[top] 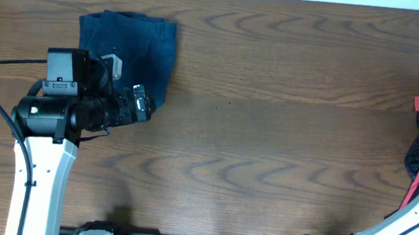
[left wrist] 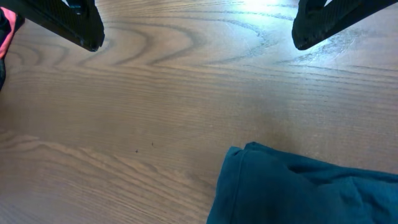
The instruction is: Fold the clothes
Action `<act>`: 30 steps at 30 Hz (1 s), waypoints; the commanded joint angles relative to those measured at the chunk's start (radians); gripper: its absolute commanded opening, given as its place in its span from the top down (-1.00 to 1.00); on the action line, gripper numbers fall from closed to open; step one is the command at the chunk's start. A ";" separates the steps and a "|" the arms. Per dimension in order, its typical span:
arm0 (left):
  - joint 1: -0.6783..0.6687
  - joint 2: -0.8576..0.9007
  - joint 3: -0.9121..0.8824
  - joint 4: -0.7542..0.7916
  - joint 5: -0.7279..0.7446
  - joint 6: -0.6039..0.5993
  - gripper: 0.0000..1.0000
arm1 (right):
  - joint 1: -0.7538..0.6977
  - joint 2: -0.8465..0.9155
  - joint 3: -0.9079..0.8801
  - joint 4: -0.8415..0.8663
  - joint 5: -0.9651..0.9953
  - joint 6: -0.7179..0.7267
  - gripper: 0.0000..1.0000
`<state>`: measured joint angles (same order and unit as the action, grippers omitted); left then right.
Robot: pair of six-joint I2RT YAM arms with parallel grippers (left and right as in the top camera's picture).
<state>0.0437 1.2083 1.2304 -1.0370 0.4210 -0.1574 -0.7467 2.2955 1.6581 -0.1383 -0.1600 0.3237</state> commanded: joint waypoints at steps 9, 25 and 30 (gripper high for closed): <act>-0.004 -0.004 0.018 -0.001 0.016 0.002 -0.96 | 0.002 -0.029 0.174 -0.105 -0.130 0.016 -0.38; -0.004 0.000 0.018 -0.002 0.017 0.002 -0.96 | 0.015 0.127 0.173 -0.057 0.019 0.020 -0.36; -0.004 0.000 0.018 -0.002 0.017 -0.001 -0.96 | 0.015 0.145 0.174 -0.071 0.002 0.019 0.20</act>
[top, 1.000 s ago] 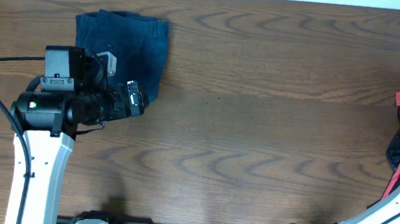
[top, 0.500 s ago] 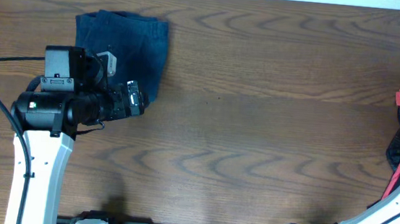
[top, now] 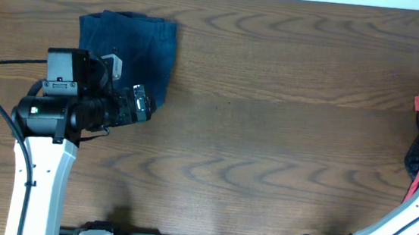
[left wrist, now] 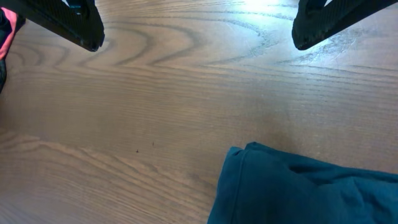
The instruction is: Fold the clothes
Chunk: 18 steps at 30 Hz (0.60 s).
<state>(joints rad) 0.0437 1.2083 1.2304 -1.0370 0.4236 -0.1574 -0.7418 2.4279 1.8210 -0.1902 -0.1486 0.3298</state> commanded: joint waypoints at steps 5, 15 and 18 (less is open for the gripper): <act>-0.004 0.000 0.018 -0.002 0.014 -0.013 -0.96 | -0.004 -0.051 0.014 -0.010 -0.126 0.013 0.98; -0.004 0.000 0.018 -0.002 0.010 -0.012 -0.96 | 0.027 -0.372 0.014 -0.006 -0.462 0.014 0.98; -0.004 0.000 0.018 -0.002 0.010 -0.013 -0.96 | 0.072 -0.465 0.014 -0.042 -0.496 0.014 0.98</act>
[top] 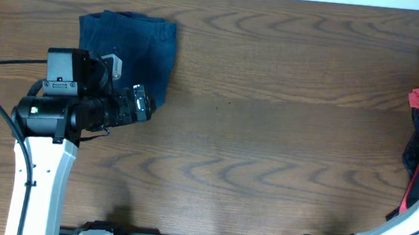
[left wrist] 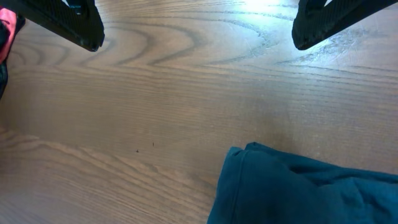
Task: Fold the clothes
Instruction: 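Pull the black garment out and drop it onto the table center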
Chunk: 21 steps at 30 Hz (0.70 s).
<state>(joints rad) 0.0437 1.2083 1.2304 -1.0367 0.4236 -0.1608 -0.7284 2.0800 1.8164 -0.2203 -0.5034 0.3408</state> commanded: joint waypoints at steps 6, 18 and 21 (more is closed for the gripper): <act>0.000 -0.014 0.024 -0.002 0.010 -0.009 -0.96 | 0.195 -0.236 0.018 -0.138 -0.153 0.002 0.98; 0.039 -0.151 0.109 -0.004 0.009 0.031 -0.96 | 0.636 -0.274 0.018 -0.398 -0.159 -0.178 0.98; 0.039 -0.183 0.109 -0.008 0.009 0.033 -0.96 | 0.737 -0.273 0.018 -0.454 -0.159 -0.220 0.98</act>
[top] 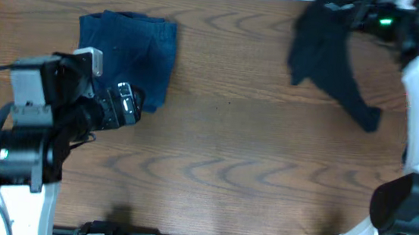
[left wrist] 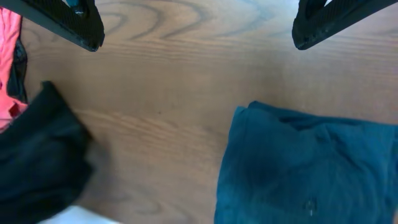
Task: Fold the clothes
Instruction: 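Pull the black garment out and drop it onto the table center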
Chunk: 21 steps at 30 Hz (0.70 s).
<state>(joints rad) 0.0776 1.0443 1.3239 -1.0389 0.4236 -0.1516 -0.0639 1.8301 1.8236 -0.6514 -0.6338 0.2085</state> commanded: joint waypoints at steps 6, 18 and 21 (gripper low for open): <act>0.004 -0.010 0.015 -0.035 0.010 0.023 -0.96 | 0.262 -0.018 0.011 -0.058 0.019 -0.147 0.98; 0.004 0.076 0.015 -0.093 0.011 0.023 -0.96 | 0.284 -0.015 0.011 -0.220 0.575 -0.103 -0.74; 0.004 0.085 0.015 -0.092 0.011 0.024 -0.96 | 0.216 0.010 0.005 -0.290 0.585 -0.060 -0.76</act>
<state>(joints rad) 0.0776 1.1221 1.3243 -1.1267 0.4236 -0.1490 0.2153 1.8301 1.8240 -0.9157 -0.1577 0.1013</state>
